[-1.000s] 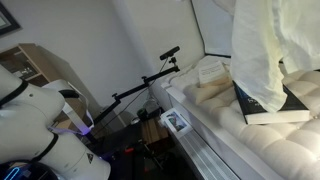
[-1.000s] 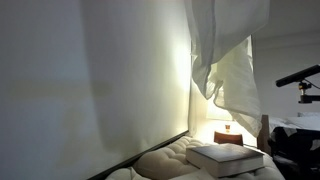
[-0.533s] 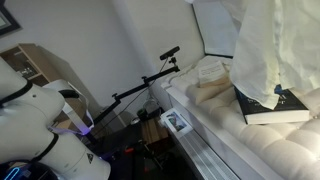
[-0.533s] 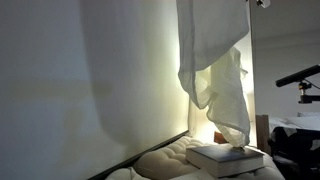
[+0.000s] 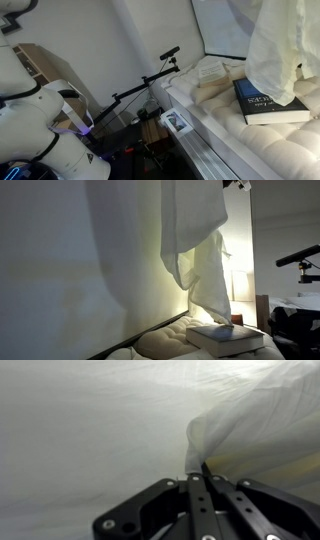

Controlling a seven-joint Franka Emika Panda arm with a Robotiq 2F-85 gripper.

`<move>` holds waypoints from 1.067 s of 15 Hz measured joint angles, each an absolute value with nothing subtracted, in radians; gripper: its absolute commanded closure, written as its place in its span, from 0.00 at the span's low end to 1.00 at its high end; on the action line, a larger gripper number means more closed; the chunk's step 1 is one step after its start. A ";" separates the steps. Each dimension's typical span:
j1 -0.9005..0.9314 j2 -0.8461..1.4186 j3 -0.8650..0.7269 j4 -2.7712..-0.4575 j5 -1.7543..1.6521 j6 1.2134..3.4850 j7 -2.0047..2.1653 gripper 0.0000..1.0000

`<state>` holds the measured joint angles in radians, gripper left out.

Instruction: Draw the curtain to the right

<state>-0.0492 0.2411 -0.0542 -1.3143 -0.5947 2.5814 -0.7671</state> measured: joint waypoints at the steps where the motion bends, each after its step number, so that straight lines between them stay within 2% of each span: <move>1: -0.048 0.262 -0.051 -1.285 -0.573 2.569 -0.780 1.00; 7: -0.056 0.338 -0.064 -1.099 -0.494 2.533 -0.777 1.00; 16: -0.177 0.386 -0.072 -0.899 -0.252 2.374 -0.783 0.98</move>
